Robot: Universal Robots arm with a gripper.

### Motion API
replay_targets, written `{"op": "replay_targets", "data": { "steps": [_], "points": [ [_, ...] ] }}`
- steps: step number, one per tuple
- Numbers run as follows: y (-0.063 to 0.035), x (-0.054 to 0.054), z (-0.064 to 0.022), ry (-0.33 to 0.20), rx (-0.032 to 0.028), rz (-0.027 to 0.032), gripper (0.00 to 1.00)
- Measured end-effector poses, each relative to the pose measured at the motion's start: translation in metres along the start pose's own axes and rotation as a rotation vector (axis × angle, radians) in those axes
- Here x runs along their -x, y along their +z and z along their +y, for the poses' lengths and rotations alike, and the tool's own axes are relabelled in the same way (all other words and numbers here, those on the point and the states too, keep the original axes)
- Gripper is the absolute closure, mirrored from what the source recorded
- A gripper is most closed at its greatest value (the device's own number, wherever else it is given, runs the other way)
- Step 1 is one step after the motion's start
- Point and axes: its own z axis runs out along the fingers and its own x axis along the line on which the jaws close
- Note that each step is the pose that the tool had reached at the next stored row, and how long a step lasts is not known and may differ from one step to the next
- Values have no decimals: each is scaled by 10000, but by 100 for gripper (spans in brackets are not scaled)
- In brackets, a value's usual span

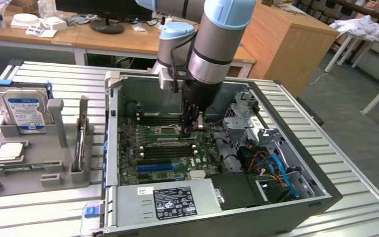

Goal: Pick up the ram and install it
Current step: 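Insert the ram into the slot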

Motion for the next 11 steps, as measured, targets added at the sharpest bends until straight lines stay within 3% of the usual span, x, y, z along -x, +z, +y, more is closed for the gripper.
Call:
{"op": "replay_targets", "data": {
  "steps": [11],
  "points": [
    [62,-2,-2,-13,-1,0,88]
  ]
}}
